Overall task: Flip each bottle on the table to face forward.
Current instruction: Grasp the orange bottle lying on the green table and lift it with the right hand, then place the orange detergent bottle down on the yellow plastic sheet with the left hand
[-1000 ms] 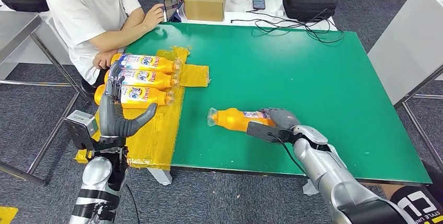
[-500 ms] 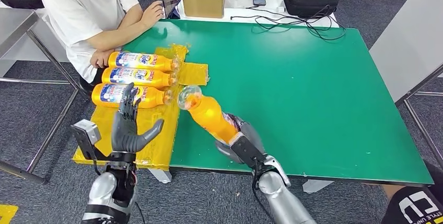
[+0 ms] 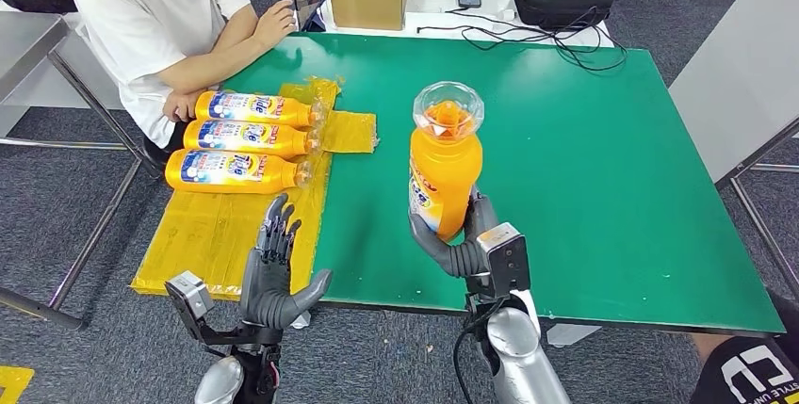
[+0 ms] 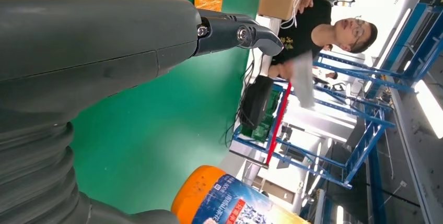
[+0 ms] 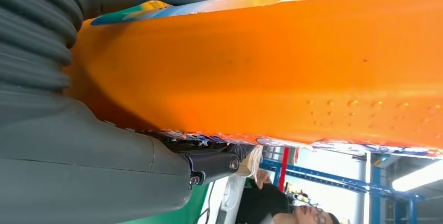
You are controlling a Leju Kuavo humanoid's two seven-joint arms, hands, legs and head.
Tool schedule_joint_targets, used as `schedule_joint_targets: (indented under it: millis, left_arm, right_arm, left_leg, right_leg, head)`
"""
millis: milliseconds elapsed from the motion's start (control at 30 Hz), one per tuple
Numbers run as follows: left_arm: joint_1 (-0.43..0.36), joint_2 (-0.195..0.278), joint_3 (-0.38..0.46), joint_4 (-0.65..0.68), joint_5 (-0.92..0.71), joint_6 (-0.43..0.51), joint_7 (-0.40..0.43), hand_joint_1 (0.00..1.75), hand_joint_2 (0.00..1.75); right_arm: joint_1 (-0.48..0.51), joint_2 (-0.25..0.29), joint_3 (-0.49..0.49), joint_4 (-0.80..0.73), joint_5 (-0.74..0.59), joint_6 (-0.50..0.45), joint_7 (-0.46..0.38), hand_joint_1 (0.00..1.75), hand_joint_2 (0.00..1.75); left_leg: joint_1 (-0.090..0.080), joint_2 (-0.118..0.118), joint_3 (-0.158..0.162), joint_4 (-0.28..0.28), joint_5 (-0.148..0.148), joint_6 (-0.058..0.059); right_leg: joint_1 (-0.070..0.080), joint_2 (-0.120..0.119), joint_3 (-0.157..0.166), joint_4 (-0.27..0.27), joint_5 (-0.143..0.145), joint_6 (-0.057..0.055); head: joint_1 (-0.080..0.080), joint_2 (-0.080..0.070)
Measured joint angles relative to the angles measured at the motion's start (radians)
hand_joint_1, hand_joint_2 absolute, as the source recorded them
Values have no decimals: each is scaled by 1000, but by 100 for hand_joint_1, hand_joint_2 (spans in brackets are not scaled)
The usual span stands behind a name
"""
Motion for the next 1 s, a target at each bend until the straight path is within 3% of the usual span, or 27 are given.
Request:
schedule_joint_targets:
  millis: [200, 333, 433, 567, 800, 1000]
  left_arm:
    - [-2, 0, -20, 15, -11, -40, -3, 0, 175]
    - [-18, -1, -64, 67, -70, -41, -33, 0, 175]
    - [-40, -7, -87, 89, -87, -30, -43, 0, 175]
    - [-70, -15, -97, 103, -45, -16, 6, 0, 175]
    - [-97, -19, -97, 116, 15, 1, 30, 0, 175]
    - [-86, -18, -98, 103, 16, -15, 18, 0, 175]
  right_arm:
    - [3, 3, -5, -18, -7, -4, -14, 172, 175]
    - [3, 3, 13, -25, 78, 5, -11, 175, 175]
    - [-3, 6, 69, -2, 201, -3, -9, 175, 175]
    - [-13, 22, 164, 57, 319, -63, -29, 175, 175]
    - [-67, 37, 286, 157, 340, -63, -13, 175, 175]
    - [-104, 44, 321, 271, 342, -89, -18, 175, 175]
  left_leg:
    - [0, 0, 0, 0, 0, 0]
    - [0, 0, -1, 0, 0, 0]
    - [0, 0, -1, 0, 0, 0]
    - [0, 0, -1, 0, 0, 0]
    - [0, 0, -1, 0, 1, 0]
    - [0, 0, -1, 0, 0, 0]
  right_leg:
    - [0, 0, 0, 0, 0, 0]
    - [-1, -1, 0, 0, 0, 0]
    - [0, -1, 0, 0, 0, 0]
    - [0, -1, 0, 0, 0, 0]
    - [0, -1, 0, 0, 0, 0]
    - [-1, -1, -1, 0, 0, 0]
  head:
    - [0, 0]
    - [0, 0]
    - [0, 0]
    - [0, 0]
    - [0, 0]
    - [0, 0]
